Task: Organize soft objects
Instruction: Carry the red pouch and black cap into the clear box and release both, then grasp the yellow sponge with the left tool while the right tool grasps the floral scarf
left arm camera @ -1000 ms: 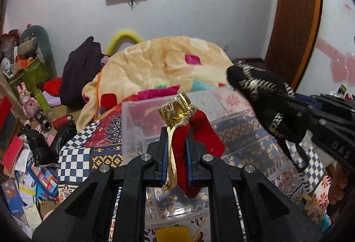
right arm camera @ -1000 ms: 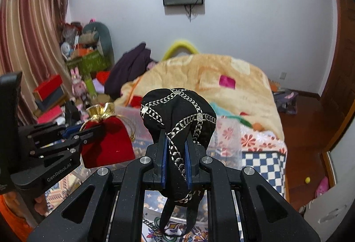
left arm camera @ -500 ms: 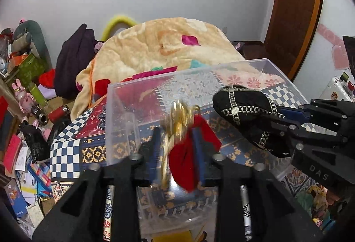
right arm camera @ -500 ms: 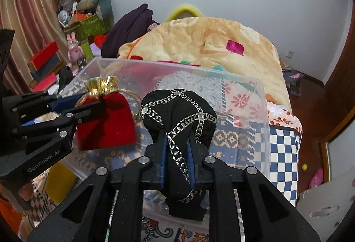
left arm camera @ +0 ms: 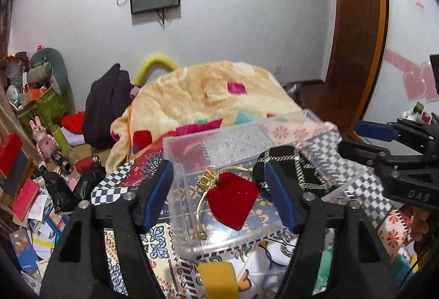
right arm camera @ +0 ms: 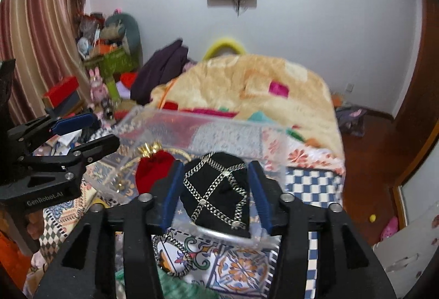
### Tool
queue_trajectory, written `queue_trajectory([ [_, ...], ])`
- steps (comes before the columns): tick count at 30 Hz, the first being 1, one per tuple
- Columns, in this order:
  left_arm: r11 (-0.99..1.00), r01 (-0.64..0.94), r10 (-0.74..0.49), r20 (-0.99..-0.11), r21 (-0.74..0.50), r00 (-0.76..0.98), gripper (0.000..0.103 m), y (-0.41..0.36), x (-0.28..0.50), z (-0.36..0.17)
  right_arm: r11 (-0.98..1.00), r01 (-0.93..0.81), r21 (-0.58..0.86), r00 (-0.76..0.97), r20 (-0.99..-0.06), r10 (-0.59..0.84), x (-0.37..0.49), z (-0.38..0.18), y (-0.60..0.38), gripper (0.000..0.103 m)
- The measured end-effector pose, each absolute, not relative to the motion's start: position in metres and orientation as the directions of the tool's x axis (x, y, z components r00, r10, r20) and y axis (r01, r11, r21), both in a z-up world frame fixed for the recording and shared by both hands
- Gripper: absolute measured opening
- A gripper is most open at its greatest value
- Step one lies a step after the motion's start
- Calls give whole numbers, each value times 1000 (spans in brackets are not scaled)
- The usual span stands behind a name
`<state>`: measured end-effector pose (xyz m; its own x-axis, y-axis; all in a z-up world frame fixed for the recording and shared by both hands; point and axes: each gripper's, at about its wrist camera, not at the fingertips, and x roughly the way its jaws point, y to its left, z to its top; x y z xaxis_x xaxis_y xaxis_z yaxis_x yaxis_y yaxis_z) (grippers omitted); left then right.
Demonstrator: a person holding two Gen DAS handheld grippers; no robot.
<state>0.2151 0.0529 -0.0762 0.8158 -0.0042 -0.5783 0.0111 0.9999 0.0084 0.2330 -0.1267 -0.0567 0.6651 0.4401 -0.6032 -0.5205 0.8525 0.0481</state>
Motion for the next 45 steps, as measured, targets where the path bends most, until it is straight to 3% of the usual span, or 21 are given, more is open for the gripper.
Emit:
queue_trajectory([
  [4, 1000, 8, -7, -545, -2, 839, 77, 56, 192, -63, 863, -504, 27, 714, -550, 434, 211, -44, -141, 69],
  [7, 1000, 4, -10, -521, -13, 854, 83, 59, 171, -57, 870, -493, 7, 739, -525, 422, 195, -43, -150, 73],
  [10, 1000, 5, -11, -516, -14, 856, 84, 60, 155, -58, 878, -479, -8, 754, -517, 406, 182, -47, -159, 77],
  [15, 1000, -1, -2, -528, -5, 849, 93, 61, 135, -70, 881, -472, -20, 741, -551, 385, 168, -66, -167, 78],
  [27, 1000, -25, 11, -663, -11, 749, 93, 63, 118, -136, 871, -492, 20, 593, -725, 352, 140, -149, -168, 78],
  [36, 998, -64, 23, -732, -28, 681, 91, 71, 130, -180, 871, -488, 61, 529, -773, 350, 142, -175, -179, 77],
  [41, 996, -66, 2, -748, -56, 664, 72, 74, 143, -188, 870, -489, 63, 537, -764, 357, 132, -177, -187, 57],
  [45, 995, -57, -24, -754, -81, 657, 51, 75, 150, -192, 874, -481, 68, 542, -761, 357, 131, -175, -191, 29],
])
